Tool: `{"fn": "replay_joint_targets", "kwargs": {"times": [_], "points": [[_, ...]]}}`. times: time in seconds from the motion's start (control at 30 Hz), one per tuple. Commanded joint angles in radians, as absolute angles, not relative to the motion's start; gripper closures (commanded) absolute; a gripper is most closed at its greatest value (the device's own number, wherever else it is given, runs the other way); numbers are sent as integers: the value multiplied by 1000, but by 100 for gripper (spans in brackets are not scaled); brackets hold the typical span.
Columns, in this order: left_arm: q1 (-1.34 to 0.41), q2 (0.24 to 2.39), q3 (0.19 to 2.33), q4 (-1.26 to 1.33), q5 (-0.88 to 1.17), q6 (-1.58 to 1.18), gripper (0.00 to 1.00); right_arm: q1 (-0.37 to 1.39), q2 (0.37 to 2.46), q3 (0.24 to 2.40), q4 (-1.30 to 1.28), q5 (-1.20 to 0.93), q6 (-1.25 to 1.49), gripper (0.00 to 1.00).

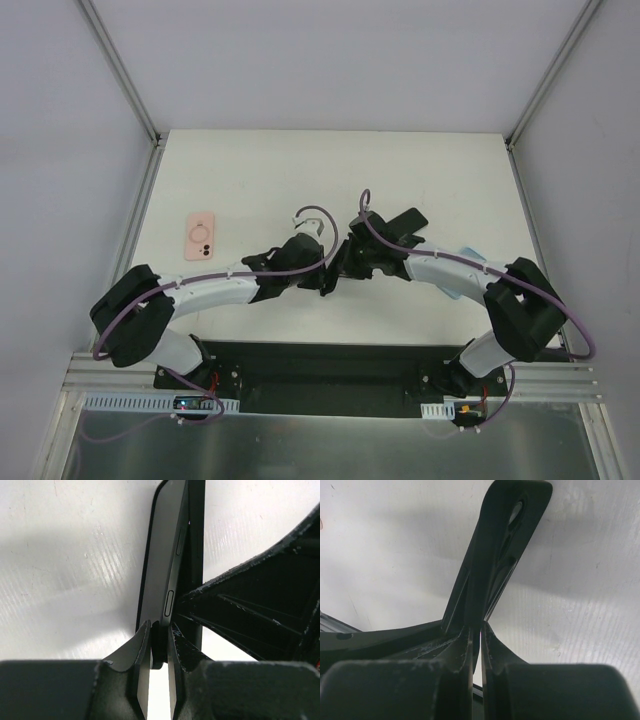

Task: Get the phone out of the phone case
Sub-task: Remove the phone case from the phone.

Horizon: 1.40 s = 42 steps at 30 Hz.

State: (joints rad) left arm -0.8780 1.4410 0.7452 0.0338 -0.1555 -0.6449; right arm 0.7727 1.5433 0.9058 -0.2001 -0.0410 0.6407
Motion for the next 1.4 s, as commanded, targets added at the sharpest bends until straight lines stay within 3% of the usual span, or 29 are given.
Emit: {"fn": "replay_joint_targets", "kwargs": {"times": [0.0,0.3,1.03,1.37], "points": [[-865,1391,712,-293,-472,-647,100,750,1582,808,-602,75,653,93],[-930,1410,709,-304,-483,-719,100,770,1595,831,-561,26,703,73],[-959,1480,738,-302,-482,-738,100,962,1637,962,-627,41,755,73],[-959,1467,741,-302,-482,-736,100,997,1836,959,-548,9,807,73]]}}
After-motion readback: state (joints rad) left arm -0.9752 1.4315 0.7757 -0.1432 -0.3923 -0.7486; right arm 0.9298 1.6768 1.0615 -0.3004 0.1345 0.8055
